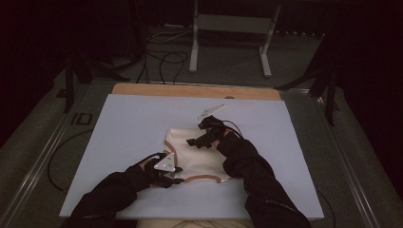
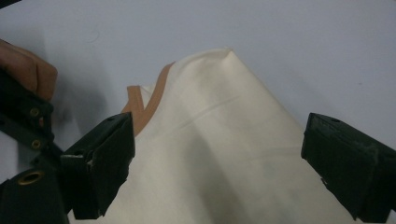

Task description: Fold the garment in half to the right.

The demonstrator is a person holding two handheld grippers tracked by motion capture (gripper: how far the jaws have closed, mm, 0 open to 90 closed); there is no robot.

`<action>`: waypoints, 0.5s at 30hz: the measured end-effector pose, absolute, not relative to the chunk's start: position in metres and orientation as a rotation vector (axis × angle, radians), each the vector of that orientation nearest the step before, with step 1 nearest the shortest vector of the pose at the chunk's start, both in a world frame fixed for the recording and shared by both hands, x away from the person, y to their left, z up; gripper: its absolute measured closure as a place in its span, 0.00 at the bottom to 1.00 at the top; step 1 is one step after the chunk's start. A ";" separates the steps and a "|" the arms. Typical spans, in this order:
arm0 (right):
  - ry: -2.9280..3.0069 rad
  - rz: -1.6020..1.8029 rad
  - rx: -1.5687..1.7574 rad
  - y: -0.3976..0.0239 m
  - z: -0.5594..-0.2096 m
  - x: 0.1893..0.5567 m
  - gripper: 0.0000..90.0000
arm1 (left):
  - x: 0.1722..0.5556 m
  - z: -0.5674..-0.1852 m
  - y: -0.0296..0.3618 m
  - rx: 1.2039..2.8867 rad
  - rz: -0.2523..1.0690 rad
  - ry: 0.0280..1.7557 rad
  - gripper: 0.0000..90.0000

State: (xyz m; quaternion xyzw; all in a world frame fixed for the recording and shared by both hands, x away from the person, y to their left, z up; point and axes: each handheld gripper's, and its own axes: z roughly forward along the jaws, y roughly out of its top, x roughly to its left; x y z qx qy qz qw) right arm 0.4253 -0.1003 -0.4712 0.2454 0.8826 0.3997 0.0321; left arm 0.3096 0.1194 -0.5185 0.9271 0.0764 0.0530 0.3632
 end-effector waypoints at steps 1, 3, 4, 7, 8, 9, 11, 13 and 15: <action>2.722 1.229 0.755 -0.098 -0.472 0.425 0.11 | 0.310 -0.518 0.119 2.386 0.141 0.196 0.74; 2.726 1.230 0.749 -0.095 -0.472 0.426 0.11 | 0.311 -0.518 0.119 2.390 0.150 0.189 0.81; 2.726 1.225 0.747 -0.093 -0.472 0.426 0.11 | 0.311 -0.519 0.119 2.389 0.151 0.188 0.85; 2.735 1.226 0.734 -0.087 -0.472 0.427 0.11 | 0.313 -0.519 0.119 2.379 0.147 0.201 0.92; 2.735 1.227 0.728 -0.085 -0.472 0.427 0.11 | 0.313 -0.520 0.119 2.377 0.146 0.203 0.93; 2.739 1.229 0.725 -0.083 -0.472 0.427 0.11 | 0.313 -0.520 0.119 2.378 0.148 0.205 0.94; 2.744 1.235 0.710 -0.079 -0.472 0.428 0.11 | 0.313 -0.520 0.119 2.376 0.152 0.206 0.95; 2.745 1.232 0.701 -0.074 -0.473 0.429 0.11 | 0.312 -0.520 0.119 2.374 0.150 0.213 0.95; 2.744 1.232 0.695 -0.070 -0.473 0.431 0.11 | 0.313 -0.520 0.119 2.376 0.150 0.212 0.96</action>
